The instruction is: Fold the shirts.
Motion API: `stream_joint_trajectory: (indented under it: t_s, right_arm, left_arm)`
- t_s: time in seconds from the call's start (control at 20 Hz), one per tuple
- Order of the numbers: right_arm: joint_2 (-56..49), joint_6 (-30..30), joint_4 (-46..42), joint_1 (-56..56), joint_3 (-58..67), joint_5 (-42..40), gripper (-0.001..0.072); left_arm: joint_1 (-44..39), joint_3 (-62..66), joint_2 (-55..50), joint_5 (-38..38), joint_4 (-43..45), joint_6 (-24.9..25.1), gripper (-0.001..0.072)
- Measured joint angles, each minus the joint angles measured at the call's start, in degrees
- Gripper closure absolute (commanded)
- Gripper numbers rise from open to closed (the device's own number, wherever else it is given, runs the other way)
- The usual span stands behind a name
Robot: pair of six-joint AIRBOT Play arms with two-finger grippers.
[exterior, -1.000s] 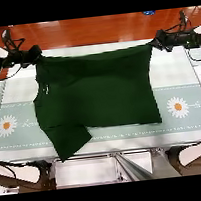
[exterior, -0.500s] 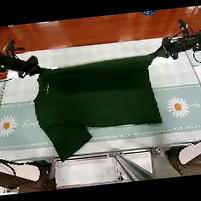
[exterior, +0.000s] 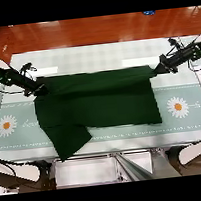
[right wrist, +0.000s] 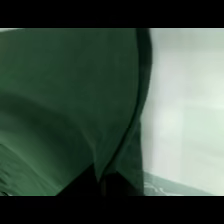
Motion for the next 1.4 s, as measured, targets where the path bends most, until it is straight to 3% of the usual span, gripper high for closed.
stream_joint_trajectory:
  t_s: [0.85, 0.9, 0.95, 1.0, 1.2, 1.4]
  right_arm:
    - [-0.1, 1.1, -4.7, 2.0, -1.9, 1.6, 0.0689]
    - [-0.1, 1.1, -4.7, 2.1, -1.9, 1.7, 0.0671]
    - [-0.1, 1.2, -4.8, 2.1, -1.9, 1.8, 0.0477]
    - [-0.1, 1.5, -5.0, 2.1, -1.9, 1.7, 0.0302]
    - [1.0, 4.3, -6.0, 1.3, -1.9, 1.8, 0.0302]
    - [7.5, 5.6, -8.4, -3.0, -2.9, 1.3, 0.0302]
  left_arm:
    - [1.3, -1.2, 0.0, -1.1, 0.5, 0.1, 0.068]
    - [1.3, -1.2, 0.0, -1.0, 0.5, 0.2, 0.0585]
    - [1.3, -1.2, 0.0, -1.0, 0.5, 0.2, 0.029]
    - [1.4, -1.2, 0.0, -1.0, 0.6, 0.2, 0.0199]
    - [1.7, 0.4, 1.0, -2.3, 2.2, -0.3, 0.0199]
    - [5.2, -1.2, 9.3, -0.3, 4.5, -0.7, 0.0199]
